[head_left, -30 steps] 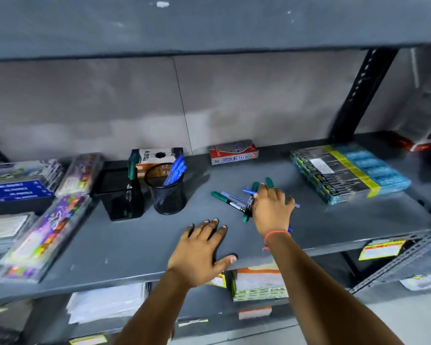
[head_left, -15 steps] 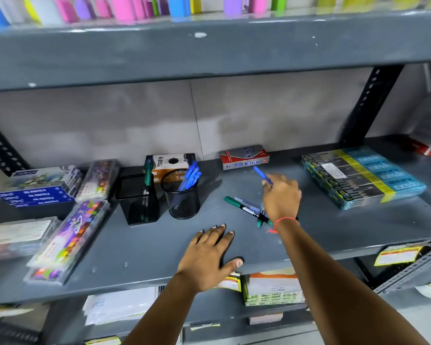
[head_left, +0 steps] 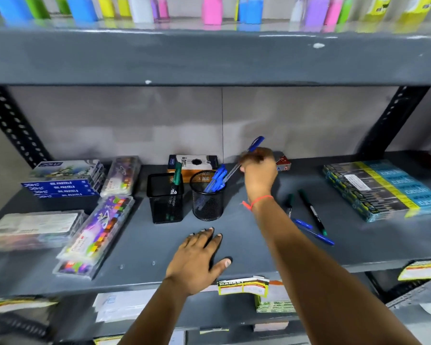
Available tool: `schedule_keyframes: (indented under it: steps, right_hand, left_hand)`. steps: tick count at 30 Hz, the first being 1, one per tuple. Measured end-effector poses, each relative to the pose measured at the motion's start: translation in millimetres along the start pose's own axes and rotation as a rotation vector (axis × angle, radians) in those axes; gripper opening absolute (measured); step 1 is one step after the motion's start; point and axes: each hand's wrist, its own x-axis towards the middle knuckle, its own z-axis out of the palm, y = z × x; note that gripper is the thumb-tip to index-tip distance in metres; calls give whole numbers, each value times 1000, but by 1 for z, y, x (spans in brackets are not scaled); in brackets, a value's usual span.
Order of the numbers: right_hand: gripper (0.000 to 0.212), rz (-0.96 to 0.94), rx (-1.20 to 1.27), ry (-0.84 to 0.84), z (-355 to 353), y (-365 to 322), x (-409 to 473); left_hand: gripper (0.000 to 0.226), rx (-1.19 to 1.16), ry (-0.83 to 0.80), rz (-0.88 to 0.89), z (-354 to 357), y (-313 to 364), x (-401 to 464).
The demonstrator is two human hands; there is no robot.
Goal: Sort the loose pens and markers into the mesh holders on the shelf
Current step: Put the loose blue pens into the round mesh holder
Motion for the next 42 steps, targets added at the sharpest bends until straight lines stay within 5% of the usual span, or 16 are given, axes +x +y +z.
schedule_keyframes:
  steps: [5,10,15,19,25,29,31,34,42]
  right_hand:
    - [20,-153,-61,68,7,-8,6]
    - [17,-24,-308,-143,11,5,1]
    - [32,81,-327,-231,6,19,-1]
    - [23,50,-339,-120,-20,30,-4]
    - [24,-57,-1072,4,-89,76,-5]
    - [30,34,-1245,2,-121,84,-7]
    - [34,61,-1327,-18,-129,85,-5]
    - [38,78,-1356,-51,-134,82,0]
    - [33,154,-1301,-104,-141,78,11]
  left_hand:
    - [88,13,-3,4,3,-2,1]
    - [80,29,2,9,3,-2,1]
    - [86,37,-1,12,3,-2,0]
    - [97,41,0,9,3,-1,0]
    - [116,15,-5,23,2,3,1]
    - [118,19,-71,40,2,15,8]
    - [102,6,-98,52,5,30,15]
    - [75,9,-120,44,10,48,24]
    - [94,14,-36,38,18,49,26]
